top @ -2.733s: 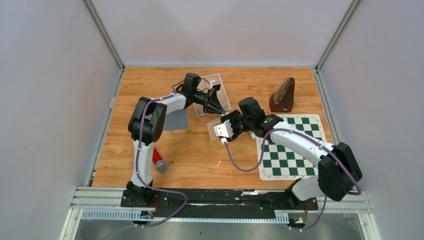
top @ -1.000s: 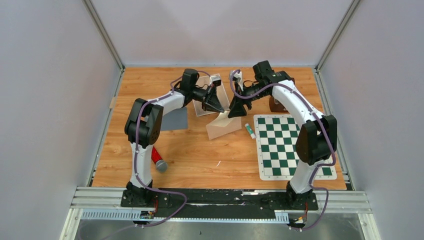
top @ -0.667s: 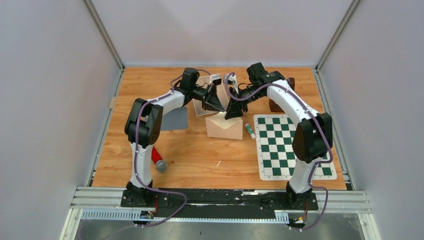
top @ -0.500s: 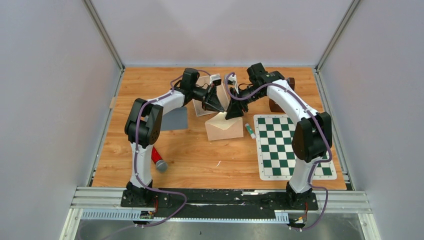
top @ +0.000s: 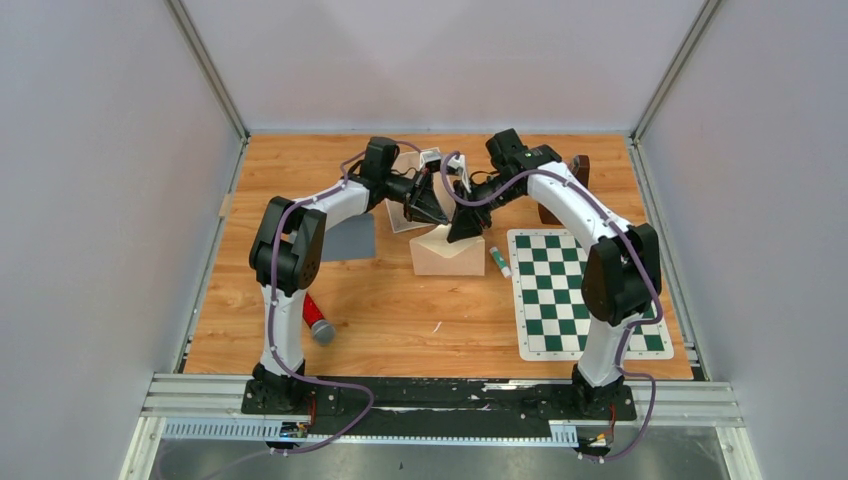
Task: Place the letter into the envelope and seal it
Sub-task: Pick up the envelope from the center of the board, then place the envelope at the center of the board.
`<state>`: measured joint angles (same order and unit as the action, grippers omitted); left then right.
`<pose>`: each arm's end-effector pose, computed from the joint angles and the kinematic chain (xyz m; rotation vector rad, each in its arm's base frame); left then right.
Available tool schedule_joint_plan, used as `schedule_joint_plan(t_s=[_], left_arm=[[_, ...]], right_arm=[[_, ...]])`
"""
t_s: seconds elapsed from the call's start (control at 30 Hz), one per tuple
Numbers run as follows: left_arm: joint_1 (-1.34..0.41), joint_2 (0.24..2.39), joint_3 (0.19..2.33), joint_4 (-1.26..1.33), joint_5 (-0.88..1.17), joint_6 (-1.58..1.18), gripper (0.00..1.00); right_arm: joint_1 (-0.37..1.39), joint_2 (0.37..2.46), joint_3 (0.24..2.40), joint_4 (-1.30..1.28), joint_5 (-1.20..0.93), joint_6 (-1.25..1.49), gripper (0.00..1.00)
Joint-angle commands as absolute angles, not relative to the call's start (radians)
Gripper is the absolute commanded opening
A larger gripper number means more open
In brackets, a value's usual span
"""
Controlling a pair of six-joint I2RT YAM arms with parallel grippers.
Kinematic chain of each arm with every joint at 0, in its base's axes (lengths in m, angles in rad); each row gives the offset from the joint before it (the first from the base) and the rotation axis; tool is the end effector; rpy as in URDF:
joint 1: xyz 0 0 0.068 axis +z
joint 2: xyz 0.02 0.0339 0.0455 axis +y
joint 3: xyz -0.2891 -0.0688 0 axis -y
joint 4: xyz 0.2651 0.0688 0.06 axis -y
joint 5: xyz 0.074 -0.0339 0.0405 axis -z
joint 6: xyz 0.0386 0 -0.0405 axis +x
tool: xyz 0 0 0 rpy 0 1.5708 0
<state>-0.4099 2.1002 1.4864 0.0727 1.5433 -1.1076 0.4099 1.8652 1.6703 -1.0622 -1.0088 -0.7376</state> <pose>0.4263 -0.2273 0.2207 -0.3124 -2.0087 1.9505 0.3582 0.1913 0.3077 -1.4791 1.9026 1.2456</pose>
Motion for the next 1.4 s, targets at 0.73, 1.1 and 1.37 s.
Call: schedule_joint_plan(t_s=[0.73,1.1,1.37], left_arm=[[-0.256,1.963,1.655,-0.006,1.411,-0.908,1.0],[-0.329,1.443,1.583,-0.419,0.492,0.236,1.0],[-0.54,1.073,1.042,-0.287,0.562,0.947,0.91]], right_arm=[[0.337,1.87,1.668,-0.966,-1.02,-0.234,0.0],[0.297,1.871,1.728,-0.872,-1.114,0.06,0.0],[0.298,1.953,1.823,-0.743,-1.197,0.192,0.0]])
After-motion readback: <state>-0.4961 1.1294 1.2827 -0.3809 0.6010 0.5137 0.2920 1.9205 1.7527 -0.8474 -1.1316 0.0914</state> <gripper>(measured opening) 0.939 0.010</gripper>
